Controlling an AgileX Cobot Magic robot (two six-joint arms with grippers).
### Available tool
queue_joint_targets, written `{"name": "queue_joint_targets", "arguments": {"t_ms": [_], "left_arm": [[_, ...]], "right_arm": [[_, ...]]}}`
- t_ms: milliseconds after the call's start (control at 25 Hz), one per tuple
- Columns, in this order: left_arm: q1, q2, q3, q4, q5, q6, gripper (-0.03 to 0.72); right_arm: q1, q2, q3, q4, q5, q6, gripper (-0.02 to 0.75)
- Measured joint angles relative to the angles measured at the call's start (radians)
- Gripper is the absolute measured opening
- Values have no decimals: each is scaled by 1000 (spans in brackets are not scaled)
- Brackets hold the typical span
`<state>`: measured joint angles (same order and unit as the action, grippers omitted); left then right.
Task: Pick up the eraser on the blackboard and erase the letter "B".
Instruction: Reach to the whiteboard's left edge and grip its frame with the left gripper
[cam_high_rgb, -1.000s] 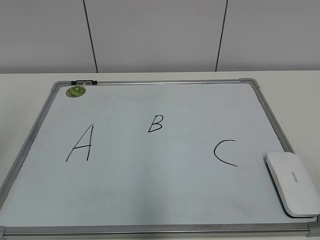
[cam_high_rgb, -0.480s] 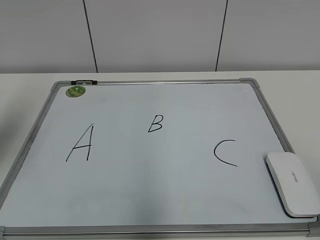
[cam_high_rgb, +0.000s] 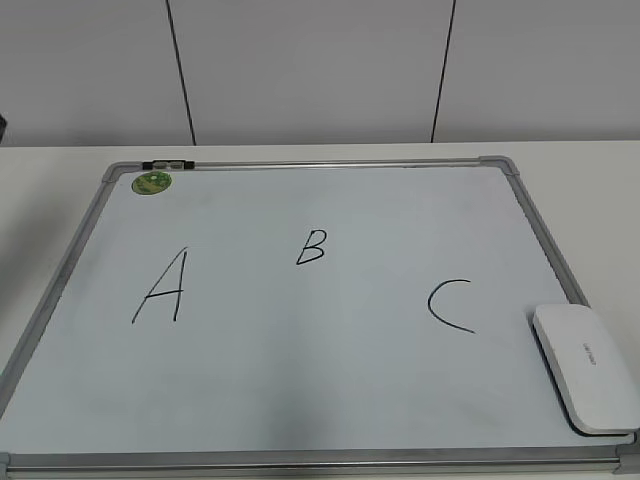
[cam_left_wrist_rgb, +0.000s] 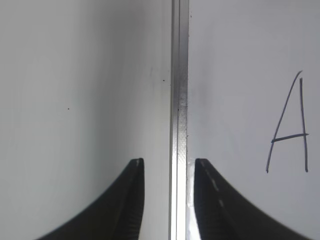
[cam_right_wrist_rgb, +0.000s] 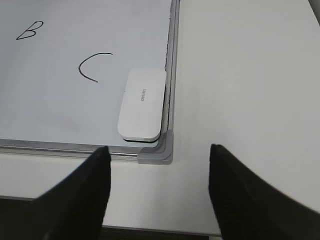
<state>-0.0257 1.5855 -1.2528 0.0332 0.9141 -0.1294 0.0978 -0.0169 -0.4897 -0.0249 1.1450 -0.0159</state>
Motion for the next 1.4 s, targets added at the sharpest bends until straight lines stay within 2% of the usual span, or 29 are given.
{"name": "queue_joint_targets", "arguments": {"t_ms": [520,880,1400], "left_arm": [[0,225,-113,0,47,-2,243],[0,384,-186,-49,69,28,243],[0,502,-205,-44,73,31,243]], "right_arm": [[0,0,0,0,-2,0,461],[0,0,0,0,-2,0,461],[0,0,0,0,-2,0,461]]}}
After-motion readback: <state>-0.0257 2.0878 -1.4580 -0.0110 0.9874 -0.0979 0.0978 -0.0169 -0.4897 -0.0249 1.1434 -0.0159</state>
